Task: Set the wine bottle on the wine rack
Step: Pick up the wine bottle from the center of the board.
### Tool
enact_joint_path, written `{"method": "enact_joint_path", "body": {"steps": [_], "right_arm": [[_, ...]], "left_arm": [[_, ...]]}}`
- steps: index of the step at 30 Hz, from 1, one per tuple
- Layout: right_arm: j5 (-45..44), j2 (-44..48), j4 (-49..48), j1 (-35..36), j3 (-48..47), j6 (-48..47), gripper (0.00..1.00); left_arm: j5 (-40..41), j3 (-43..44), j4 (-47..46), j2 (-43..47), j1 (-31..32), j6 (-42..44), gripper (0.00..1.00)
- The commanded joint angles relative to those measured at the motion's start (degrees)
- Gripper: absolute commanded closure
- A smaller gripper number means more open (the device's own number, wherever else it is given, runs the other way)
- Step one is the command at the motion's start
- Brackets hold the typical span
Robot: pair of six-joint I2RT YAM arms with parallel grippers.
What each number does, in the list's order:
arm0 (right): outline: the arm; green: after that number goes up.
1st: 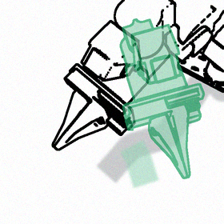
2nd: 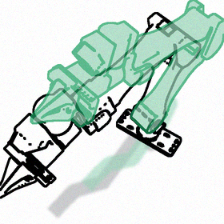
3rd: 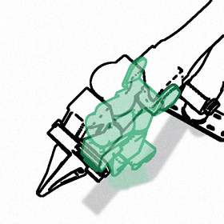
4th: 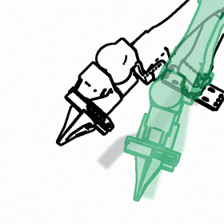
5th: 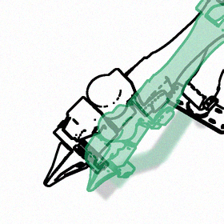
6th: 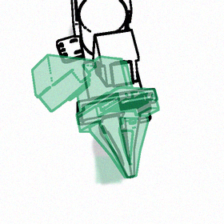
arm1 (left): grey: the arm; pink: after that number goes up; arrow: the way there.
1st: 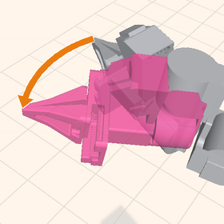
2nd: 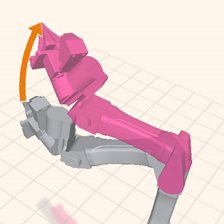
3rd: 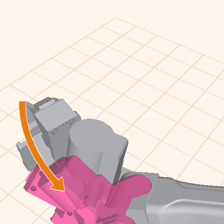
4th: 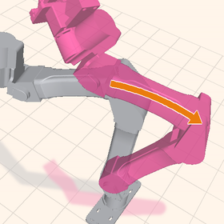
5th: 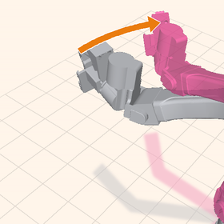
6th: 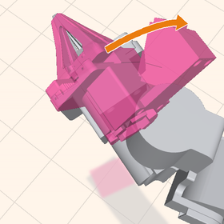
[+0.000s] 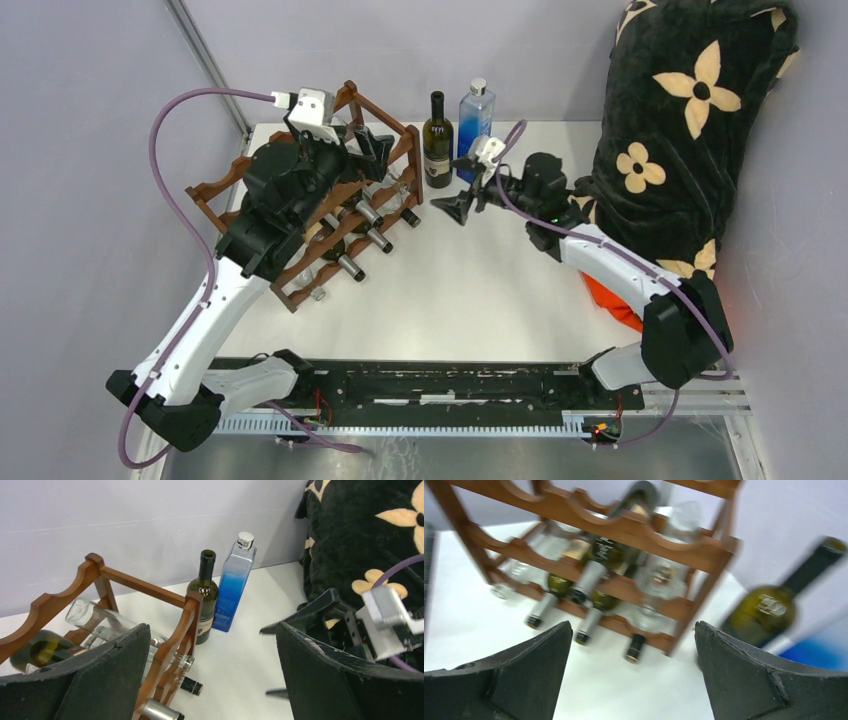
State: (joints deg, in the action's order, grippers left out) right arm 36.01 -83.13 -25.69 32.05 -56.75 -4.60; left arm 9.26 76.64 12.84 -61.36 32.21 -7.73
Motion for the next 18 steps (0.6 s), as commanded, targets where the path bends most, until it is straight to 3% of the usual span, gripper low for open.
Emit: {"method": "enact_joint_path", "body": {"steps": [1,8,18], "right_arm": [[-1.7,4.0,5.0,-7.2,-0.3,-9.4,0.02],[-2.8,-0.1,3.2,-18.5,-5.0,-3.6,0.02],[1.1,-22.0,13.4,-20.6,-33.7,-2.2,0.02]], "left_arm": [[-3.2,-0.4,-6.3,-1.1,-0.3,-4.3,0.0],[-6.0,-1.8,-9.0,-2.9,-0.3,-8.7,0.0],[-6.8,-3.2,-8.9,-2.3,-0.3,-12.0,0.0]]}}
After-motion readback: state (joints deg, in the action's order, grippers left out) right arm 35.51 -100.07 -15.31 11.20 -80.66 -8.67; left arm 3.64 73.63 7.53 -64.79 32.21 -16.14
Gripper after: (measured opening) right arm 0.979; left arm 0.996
